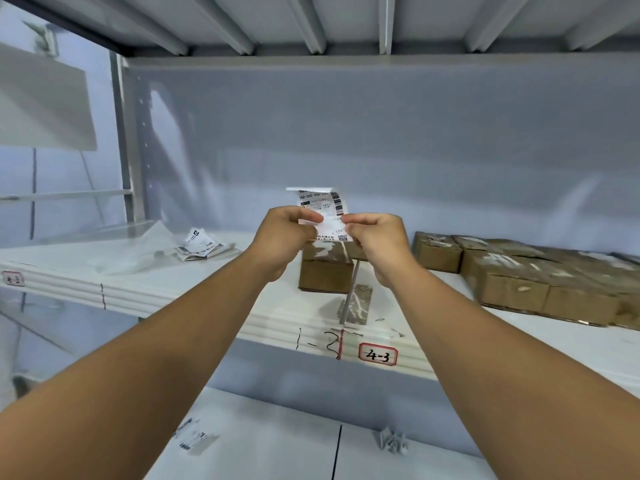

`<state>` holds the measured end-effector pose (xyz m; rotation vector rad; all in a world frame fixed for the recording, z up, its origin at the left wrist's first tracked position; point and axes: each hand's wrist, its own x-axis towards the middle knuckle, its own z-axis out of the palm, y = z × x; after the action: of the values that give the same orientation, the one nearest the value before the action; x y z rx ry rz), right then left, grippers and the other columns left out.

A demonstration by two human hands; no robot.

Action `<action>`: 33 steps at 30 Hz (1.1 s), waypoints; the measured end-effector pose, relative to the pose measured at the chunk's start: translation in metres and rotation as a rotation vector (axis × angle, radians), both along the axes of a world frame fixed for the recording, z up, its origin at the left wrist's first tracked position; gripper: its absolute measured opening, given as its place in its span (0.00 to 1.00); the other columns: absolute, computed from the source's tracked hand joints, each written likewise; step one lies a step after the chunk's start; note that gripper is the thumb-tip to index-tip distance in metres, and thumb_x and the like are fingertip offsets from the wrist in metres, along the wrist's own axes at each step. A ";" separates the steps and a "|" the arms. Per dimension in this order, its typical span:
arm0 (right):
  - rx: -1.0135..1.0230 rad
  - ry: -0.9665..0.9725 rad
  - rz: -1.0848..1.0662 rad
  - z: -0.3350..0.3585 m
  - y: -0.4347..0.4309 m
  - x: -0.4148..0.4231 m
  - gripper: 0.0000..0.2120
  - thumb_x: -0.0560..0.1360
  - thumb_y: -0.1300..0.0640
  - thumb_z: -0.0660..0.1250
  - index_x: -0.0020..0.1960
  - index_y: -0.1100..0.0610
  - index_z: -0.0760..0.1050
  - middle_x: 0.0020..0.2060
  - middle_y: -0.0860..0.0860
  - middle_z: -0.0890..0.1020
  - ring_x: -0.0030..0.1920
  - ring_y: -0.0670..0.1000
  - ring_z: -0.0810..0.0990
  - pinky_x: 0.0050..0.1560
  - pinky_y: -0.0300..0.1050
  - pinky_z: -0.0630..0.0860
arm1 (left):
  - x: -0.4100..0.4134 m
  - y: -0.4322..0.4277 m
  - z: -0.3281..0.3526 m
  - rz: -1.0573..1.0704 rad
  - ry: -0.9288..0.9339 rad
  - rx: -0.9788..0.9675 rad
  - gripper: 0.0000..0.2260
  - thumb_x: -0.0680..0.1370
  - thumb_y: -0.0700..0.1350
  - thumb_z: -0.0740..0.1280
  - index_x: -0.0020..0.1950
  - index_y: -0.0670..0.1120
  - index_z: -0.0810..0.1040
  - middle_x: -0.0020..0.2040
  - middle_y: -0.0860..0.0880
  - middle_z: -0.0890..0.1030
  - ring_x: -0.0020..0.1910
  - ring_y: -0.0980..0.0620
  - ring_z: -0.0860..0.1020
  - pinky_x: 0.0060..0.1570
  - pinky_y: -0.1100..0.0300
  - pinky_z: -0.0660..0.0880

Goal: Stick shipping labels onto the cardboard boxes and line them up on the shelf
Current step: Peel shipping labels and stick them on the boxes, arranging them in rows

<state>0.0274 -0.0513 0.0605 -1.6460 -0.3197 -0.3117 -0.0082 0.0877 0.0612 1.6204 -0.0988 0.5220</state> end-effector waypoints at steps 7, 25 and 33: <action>0.021 0.032 0.050 -0.025 0.011 0.030 0.11 0.74 0.67 0.66 0.54 0.59 0.82 0.47 0.50 0.82 0.47 0.48 0.81 0.53 0.38 0.76 | 0.042 0.010 -0.029 0.148 -0.049 -0.038 0.08 0.75 0.35 0.64 0.48 0.45 0.81 0.54 0.45 0.81 0.50 0.49 0.81 0.52 0.57 0.79; 0.321 0.117 0.136 -0.040 0.014 0.040 0.11 0.74 0.71 0.64 0.53 0.63 0.80 0.41 0.52 0.83 0.36 0.45 0.81 0.32 0.32 0.76 | 0.048 0.003 -0.057 0.331 -0.275 0.312 0.16 0.75 0.33 0.61 0.61 0.43 0.78 0.58 0.53 0.73 0.46 0.55 0.76 0.46 0.79 0.68; 0.244 0.114 0.099 -0.043 0.014 0.042 0.13 0.73 0.71 0.63 0.53 0.61 0.81 0.45 0.54 0.83 0.42 0.49 0.83 0.43 0.41 0.81 | 0.050 0.003 -0.060 0.345 -0.236 0.427 0.19 0.74 0.36 0.65 0.64 0.44 0.76 0.61 0.51 0.73 0.54 0.53 0.75 0.54 0.70 0.69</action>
<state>0.0697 -0.0374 0.0171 -1.3969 -0.2649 -0.1743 0.0418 0.0905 0.0016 1.9998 -0.1122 1.0120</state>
